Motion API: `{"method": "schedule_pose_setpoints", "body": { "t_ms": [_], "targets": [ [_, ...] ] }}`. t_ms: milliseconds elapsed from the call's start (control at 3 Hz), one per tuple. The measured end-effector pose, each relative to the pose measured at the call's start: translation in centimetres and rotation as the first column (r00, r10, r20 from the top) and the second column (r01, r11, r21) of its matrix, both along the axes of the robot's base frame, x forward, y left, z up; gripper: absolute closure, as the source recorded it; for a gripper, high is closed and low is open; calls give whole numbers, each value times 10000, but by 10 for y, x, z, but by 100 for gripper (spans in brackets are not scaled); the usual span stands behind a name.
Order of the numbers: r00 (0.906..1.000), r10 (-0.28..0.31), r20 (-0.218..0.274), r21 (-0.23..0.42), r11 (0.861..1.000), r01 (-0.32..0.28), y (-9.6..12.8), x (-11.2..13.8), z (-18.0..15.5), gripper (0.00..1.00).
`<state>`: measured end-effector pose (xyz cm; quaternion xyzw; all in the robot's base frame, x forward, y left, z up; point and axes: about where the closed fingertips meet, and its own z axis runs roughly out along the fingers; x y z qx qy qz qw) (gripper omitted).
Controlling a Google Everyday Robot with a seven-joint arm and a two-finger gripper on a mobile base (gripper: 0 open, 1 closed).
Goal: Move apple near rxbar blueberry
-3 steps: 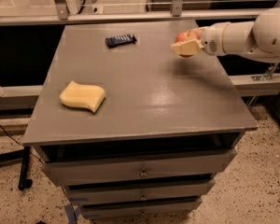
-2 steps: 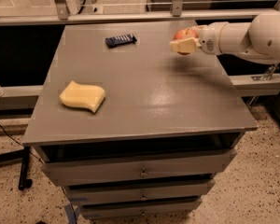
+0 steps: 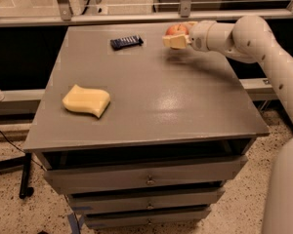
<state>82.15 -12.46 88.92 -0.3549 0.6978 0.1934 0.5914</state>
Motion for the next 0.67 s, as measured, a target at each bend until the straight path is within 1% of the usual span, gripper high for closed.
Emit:
{"method": "schedule_pose_setpoints", "body": {
  "t_ms": [333, 667],
  "targets": [
    [9994, 341, 91, -15, 9994, -340, 22, 27, -11, 100],
    [9975, 706, 32, -235, 9972, -705, 40, 36, -20, 100]
  ]
}}
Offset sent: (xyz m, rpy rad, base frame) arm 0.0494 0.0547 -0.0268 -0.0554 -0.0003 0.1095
